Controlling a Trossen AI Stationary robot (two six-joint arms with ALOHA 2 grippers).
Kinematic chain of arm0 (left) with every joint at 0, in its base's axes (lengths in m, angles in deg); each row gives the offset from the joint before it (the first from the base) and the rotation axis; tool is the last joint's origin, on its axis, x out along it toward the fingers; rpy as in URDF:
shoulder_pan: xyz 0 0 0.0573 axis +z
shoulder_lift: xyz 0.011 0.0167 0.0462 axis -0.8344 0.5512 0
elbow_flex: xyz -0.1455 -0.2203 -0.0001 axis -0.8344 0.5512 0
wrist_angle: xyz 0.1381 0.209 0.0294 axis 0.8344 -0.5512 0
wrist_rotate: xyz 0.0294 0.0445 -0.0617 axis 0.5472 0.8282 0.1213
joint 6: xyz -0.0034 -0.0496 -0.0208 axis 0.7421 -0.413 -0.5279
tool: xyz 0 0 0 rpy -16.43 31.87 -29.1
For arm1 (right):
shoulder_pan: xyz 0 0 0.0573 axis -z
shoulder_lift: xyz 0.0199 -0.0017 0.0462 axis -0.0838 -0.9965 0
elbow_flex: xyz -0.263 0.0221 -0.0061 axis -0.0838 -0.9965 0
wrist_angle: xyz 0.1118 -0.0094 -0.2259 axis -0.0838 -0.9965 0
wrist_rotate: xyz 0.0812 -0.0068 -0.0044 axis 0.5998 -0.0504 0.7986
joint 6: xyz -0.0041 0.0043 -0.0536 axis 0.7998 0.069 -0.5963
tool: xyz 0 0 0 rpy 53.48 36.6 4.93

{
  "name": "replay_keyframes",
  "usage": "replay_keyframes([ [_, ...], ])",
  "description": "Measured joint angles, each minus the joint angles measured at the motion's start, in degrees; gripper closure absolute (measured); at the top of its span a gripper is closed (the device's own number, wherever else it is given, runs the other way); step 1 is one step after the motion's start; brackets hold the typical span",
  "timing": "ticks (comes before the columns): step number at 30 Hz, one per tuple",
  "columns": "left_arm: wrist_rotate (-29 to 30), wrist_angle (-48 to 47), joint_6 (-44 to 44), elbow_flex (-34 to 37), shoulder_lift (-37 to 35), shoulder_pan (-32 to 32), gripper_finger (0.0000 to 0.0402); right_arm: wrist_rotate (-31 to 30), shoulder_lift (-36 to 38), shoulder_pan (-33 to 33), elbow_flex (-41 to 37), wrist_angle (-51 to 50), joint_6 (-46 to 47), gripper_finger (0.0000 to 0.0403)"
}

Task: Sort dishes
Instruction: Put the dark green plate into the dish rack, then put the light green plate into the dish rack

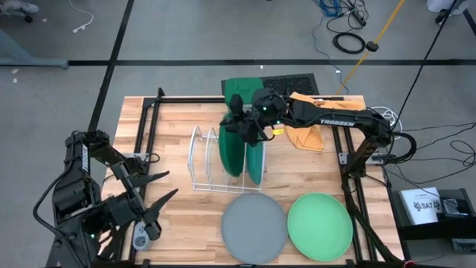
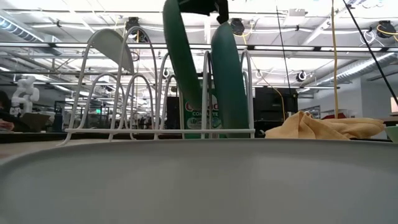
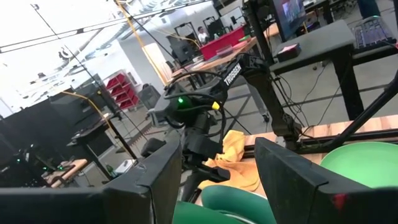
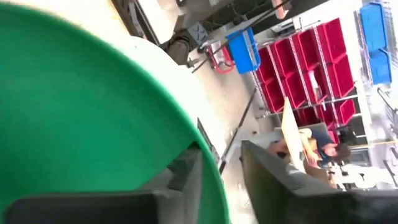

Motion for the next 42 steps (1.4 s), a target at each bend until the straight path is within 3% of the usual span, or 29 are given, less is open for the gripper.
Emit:
replay_keyframes([
  [6, -0.02, -1.28, -0.08, 0.00, 0.02, 0.00, 0.0198, -0.45, 0.19, -0.16, 0.00, -3.30, -0.02, 0.0240],
  [9, -0.02, -1.41, -0.08, 0.00, 0.02, 0.00, 0.0198, -3.55, 0.55, -0.96, 0.00, -4.89, -0.02, 0.0228],
  [27, -0.13, -1.55, -1.61, 0.00, 0.04, 1.62, 0.0198, -21.47, 8.42, -9.94, 0.00, -13.16, 1.24, 0.0242],
  [32, -0.14, -3.48, -4.37, 0.00, 0.04, 3.50, 0.0198, -27.76, 12.12, -13.21, 0.02, -20.12, 10.12, 0.0243],
  [42, -7.18, -14.15, -15.87, 0.00, 0.04, 9.31, 0.0198, -27.67, 16.93, -17.01, 0.04, -47.82, 43.67, 0.0243],
])
